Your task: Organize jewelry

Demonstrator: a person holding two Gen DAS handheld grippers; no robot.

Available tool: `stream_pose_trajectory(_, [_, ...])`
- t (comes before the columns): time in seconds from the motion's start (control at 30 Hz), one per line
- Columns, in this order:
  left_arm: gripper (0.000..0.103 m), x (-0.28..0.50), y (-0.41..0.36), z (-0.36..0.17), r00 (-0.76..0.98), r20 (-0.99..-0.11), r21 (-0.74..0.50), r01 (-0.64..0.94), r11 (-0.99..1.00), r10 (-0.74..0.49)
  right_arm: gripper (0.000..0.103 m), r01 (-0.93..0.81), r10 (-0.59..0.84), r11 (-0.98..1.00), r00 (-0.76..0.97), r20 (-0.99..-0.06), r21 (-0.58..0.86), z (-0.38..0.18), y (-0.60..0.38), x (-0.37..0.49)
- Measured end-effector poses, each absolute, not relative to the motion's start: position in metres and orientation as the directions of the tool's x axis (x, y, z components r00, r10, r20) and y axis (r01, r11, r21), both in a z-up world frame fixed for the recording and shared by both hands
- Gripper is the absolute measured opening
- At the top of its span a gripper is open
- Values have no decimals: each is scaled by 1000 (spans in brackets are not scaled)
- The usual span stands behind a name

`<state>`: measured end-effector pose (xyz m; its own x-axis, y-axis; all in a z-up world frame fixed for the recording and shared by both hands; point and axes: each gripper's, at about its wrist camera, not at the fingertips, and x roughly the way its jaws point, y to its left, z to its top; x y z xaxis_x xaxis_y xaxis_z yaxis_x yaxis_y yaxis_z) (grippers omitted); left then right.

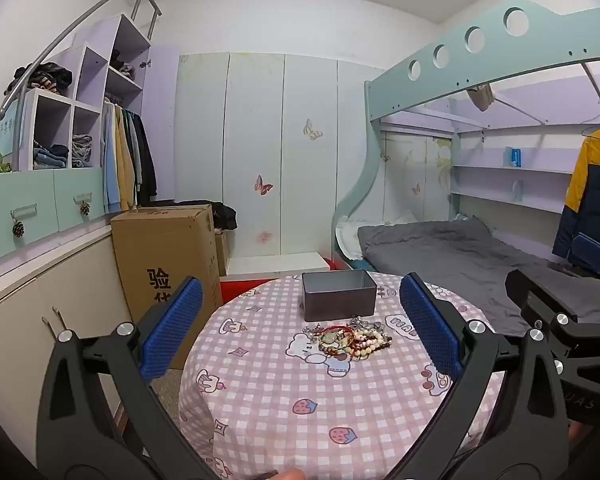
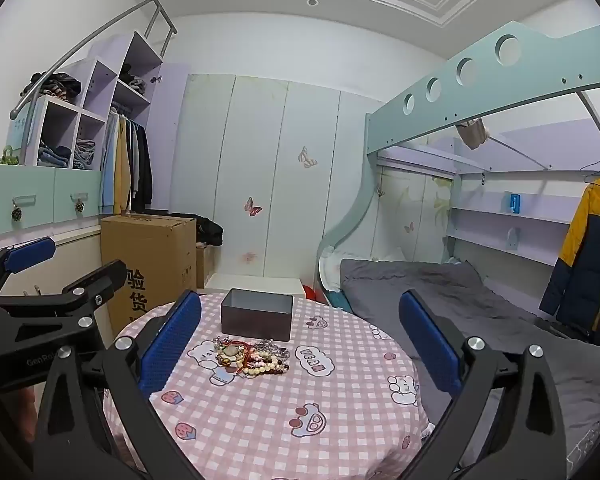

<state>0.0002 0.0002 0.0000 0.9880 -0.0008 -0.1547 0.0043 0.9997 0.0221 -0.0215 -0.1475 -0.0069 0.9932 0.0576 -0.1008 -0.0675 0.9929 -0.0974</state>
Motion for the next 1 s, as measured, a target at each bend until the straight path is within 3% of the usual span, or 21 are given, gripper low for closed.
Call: stream_pose_trajectory(1.0, [97,3,2,-4,986,-167,21,5,1000,-1,95,-67,57,994,992,-110,-92,-8,-150,-21])
